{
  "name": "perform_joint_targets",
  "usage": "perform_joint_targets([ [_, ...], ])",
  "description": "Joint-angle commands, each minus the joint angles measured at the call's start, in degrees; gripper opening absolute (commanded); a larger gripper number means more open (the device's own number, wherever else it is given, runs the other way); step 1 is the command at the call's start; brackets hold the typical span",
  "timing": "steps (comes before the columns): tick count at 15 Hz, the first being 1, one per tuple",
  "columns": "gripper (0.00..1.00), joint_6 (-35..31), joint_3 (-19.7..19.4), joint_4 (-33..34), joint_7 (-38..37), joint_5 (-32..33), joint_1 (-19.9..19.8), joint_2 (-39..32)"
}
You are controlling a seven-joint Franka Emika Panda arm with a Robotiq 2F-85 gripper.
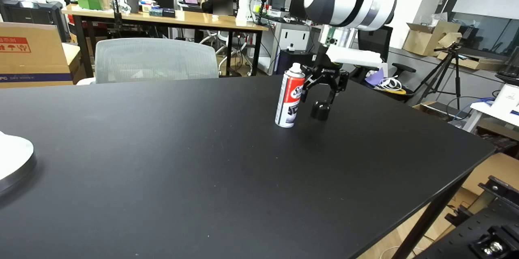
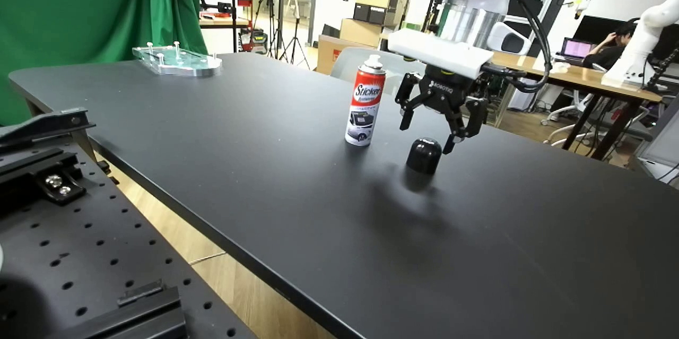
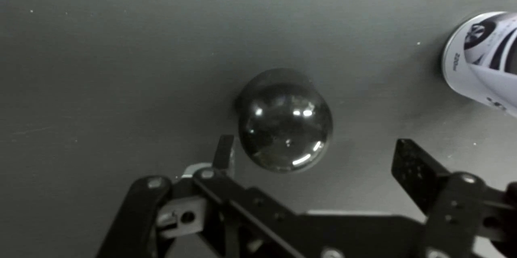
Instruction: Put the black cap on the can
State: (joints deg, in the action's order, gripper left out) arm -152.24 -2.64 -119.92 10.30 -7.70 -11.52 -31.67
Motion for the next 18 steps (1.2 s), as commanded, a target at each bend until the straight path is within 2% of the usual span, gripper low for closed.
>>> perform_joint_targets([
  [1, 1.00, 1.5, 0.2, -0.1, -0.1, 0.2, -1.4, 0.6],
  [3, 1.00, 1.7, 0.1, -0.1, 0.1, 0.1, -1.9, 0.4],
  [4, 0.75, 1.7, 0.1, -0.2, 0.0, 0.1, -2.1, 0.3],
  [5, 0.75, 2.0, 0.2, -0.2, 0.3, 0.1, -2.4, 0.3],
  [9, 0.45, 2.6, 0.5, -0.2, 0.7, -0.1, -2.8, 0.1],
  [11, 0.33, 2.2, 0.6, -0.6, 0.8, -0.3, -2.9, 0.6],
  [18, 0.32, -0.1, -1.3, -4.8, -1.2, 2.9, 0.1, 8.7],
])
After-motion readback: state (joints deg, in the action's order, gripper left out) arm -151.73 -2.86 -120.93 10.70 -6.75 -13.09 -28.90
